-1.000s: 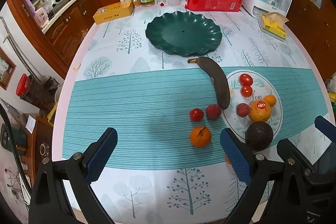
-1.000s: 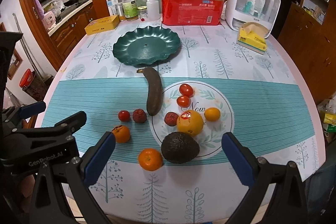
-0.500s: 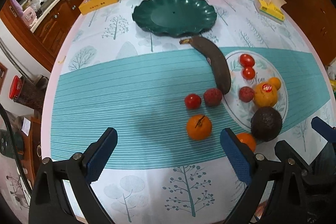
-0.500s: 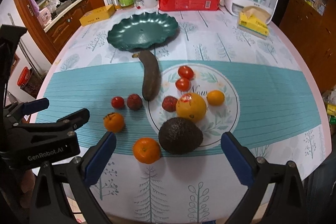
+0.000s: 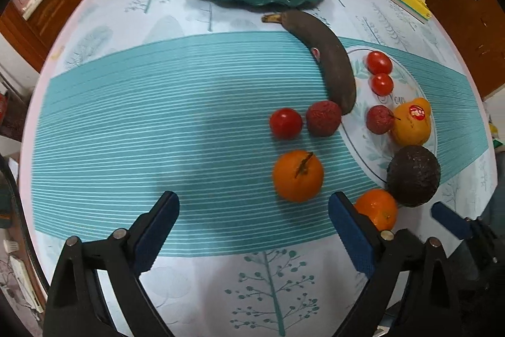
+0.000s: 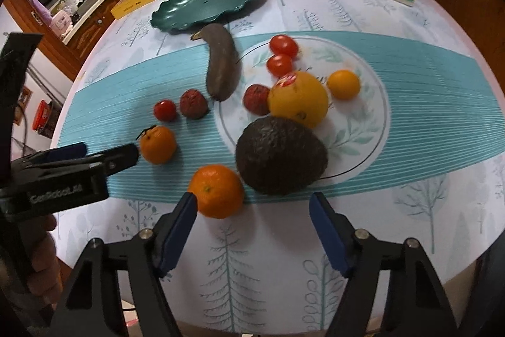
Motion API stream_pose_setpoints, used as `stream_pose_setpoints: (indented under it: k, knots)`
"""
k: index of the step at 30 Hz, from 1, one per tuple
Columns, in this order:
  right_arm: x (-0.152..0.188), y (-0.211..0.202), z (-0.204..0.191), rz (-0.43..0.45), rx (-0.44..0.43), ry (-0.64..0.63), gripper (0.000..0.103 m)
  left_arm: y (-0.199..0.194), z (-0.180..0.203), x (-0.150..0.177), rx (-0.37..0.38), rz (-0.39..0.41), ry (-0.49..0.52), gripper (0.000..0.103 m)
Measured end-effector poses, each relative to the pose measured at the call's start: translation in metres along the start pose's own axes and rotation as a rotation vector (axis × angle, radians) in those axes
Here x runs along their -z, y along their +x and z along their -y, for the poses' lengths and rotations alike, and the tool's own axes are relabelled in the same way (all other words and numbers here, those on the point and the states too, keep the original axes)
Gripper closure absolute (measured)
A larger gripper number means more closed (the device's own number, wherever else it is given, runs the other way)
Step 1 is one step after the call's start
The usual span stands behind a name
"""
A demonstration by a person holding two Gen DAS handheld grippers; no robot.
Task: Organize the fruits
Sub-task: 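Grasp a tangerine with the left tool while the right tool grasps another tangerine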
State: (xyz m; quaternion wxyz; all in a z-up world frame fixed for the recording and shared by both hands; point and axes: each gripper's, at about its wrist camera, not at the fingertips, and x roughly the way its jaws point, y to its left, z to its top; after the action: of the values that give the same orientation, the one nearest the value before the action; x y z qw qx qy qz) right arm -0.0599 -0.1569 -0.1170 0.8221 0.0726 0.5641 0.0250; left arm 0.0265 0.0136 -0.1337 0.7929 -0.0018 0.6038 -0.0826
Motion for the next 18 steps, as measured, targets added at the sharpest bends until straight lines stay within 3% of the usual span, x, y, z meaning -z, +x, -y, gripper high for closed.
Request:
stream_pose_setpoints:
  k: [9,14,18]
  knots:
    - [-0.001,0.019,-0.006,-0.001,-0.065,-0.021,0.036,0.022,0.014,-0.011,0.069,-0.031,0.032,0.034]
    - [0.004,0.033,-0.017,-0.004,-0.085,-0.067,0.048,0.029,0.015,-0.017,0.085,-0.039,0.038,0.043]
    - [0.006,0.039,-0.026,0.017,-0.069,-0.086,0.049,0.037,0.018,-0.018,0.093,-0.059,0.051,0.047]
